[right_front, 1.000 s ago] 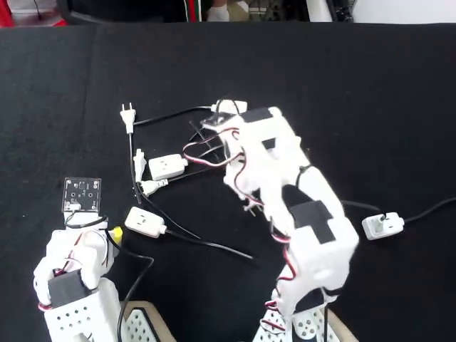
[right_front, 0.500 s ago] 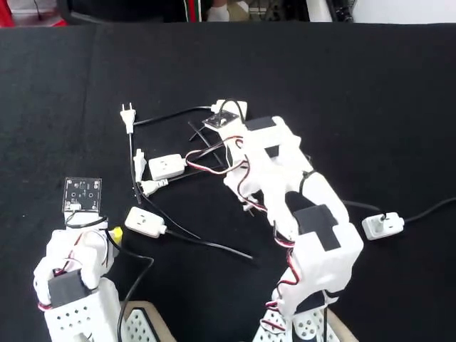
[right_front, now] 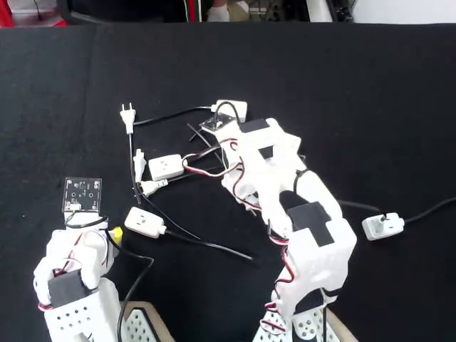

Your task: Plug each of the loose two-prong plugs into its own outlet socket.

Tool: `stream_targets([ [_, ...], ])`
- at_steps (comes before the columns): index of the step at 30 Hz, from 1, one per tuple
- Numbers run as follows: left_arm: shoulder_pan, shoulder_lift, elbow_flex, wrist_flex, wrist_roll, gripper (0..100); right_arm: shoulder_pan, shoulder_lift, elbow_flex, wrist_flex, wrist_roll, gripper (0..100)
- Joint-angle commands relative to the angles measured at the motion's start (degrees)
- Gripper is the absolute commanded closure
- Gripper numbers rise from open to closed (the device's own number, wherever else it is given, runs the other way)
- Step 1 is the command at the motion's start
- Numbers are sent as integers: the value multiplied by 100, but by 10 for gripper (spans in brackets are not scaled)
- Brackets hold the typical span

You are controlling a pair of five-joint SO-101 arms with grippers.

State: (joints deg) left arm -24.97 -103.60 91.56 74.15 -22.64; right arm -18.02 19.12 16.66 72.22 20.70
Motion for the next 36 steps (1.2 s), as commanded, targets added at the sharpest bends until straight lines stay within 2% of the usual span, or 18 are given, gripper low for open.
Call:
stream_targets([
  [1, -57, -18, -31, 18, -35, 737, -132, 13, 66, -26, -70, 978],
  [6, -57, -18, -31, 18, -35, 737, -123, -4, -75, 53, -79, 984],
  [14, -57, -18, -31, 18, -35, 737, -79, -4, -1226, 765, -255, 985],
  [23, -22, -18, -13, 9, -35, 737, -132, -347, -2220, 1486, -1319, 985],
  [30, -13, -18, -13, 9, -35, 737, -422, -1657, -1473, 1503, -1284, 985],
  [36, -13, -18, -13, 9, -35, 737, -316, -2501, -251, 1196, -589, 985],
])
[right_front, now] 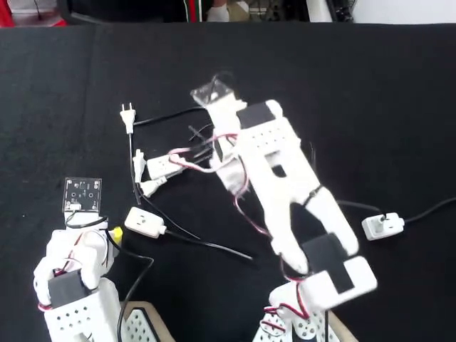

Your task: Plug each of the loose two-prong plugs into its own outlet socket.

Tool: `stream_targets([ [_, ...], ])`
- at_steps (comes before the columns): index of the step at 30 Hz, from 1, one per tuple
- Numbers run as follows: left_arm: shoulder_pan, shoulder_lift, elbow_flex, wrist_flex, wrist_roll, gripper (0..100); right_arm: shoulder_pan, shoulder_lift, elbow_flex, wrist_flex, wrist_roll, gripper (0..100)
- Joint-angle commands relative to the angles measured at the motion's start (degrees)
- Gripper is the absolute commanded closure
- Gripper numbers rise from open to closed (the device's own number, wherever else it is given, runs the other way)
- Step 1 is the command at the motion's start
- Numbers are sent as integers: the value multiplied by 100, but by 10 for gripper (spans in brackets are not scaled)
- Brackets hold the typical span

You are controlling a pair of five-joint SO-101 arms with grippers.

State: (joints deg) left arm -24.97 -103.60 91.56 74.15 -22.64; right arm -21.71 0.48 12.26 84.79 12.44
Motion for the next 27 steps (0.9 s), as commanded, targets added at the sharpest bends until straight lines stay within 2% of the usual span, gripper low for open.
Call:
stream_targets([
  [1, -13, -18, -13, 9, -35, 737, 105, -884, 180, 26, 290, 985],
  [5, -13, -18, -13, 9, -35, 737, 299, -2193, -48, 404, 413, 986],
  [12, -13, -18, -13, 9, -35, 737, 404, -3987, -171, 422, 448, 985],
  [16, -13, -18, -13, 9, -35, 737, 369, -4224, -110, 281, 325, 985],
  [21, -31, -18, -13, 9, -35, 737, 369, -4233, 382, -615, 18, 985],
  [24, -40, -18, -13, 9, -35, 737, 193, -4198, 752, -774, 149, 985],
  [27, -40, -18, -13, 9, -35, 737, 149, -4198, 1358, -747, 642, 984],
])
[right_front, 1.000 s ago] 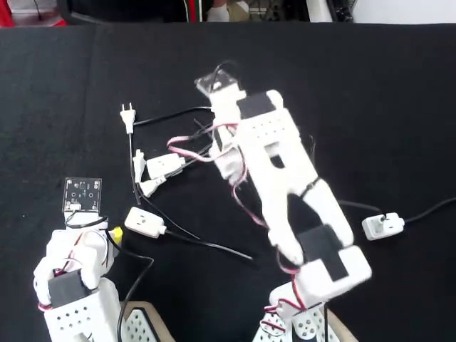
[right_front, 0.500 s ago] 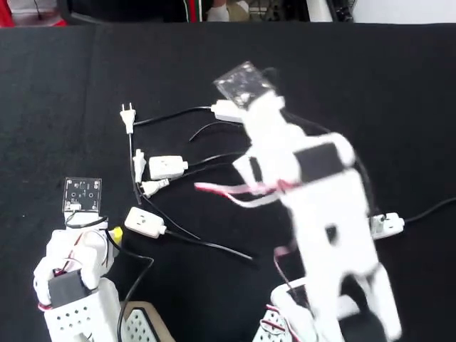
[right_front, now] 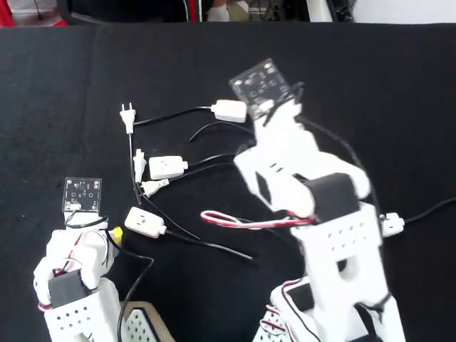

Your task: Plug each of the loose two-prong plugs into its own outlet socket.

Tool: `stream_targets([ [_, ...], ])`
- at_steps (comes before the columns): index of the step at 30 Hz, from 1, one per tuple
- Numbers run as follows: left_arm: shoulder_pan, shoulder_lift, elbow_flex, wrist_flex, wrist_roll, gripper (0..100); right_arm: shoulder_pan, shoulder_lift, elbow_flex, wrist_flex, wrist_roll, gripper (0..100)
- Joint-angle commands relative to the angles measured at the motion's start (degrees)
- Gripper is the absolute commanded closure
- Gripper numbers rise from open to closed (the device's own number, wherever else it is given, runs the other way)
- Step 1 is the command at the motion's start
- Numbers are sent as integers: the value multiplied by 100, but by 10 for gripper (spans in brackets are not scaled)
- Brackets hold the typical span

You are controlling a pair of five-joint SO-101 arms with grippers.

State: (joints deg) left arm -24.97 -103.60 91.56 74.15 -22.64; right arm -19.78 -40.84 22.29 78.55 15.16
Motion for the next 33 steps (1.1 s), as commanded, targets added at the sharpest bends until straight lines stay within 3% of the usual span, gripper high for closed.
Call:
stream_targets([
  [1, -48, -18, -13, 9, -35, 737, 0, -66, 541, -105, 651, 984],
  [5, -40, -18, -13, 9, -35, 737, 563, -66, 1051, 580, 1899, 962],
  [9, -31, -18, -13, 9, -35, 737, 1389, -110, 1455, 1389, 3235, 825],
  [13, -22, -18, -13, 9, -35, 737, 1943, -101, 2149, 1556, 4281, 721],
  [17, -13, -18, -13, 9, -35, 737, 1987, -101, 3099, 1002, 4422, 717],
  [25, -22, -18, -13, 18, -35, 737, 1512, -75, 4971, -1459, 4396, 728],
  [33, -40, -18, -13, 18, -35, 737, 1521, -75, 5121, -1837, 4026, 937],
])
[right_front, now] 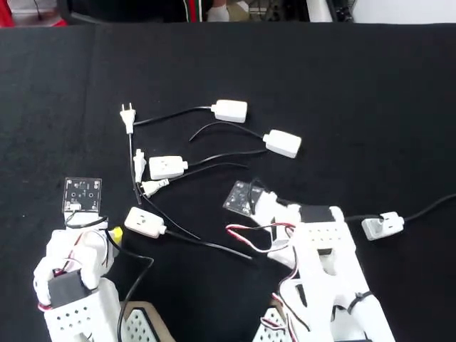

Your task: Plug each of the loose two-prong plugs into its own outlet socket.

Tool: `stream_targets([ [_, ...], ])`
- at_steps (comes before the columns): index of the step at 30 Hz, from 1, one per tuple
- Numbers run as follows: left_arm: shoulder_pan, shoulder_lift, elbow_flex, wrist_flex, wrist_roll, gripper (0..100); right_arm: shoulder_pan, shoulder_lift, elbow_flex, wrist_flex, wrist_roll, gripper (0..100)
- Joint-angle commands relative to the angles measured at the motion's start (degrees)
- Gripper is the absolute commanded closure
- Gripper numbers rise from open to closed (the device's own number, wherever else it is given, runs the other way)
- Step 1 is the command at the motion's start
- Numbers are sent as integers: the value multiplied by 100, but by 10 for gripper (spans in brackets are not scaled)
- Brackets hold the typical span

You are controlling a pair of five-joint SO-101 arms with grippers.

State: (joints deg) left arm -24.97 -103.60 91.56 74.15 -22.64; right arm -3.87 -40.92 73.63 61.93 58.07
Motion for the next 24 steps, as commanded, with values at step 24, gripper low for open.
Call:
stream_targets([
  [24, -48, -18, -13, 18, -35, 737, -105, -57, 198, -422, -554, 907],
])
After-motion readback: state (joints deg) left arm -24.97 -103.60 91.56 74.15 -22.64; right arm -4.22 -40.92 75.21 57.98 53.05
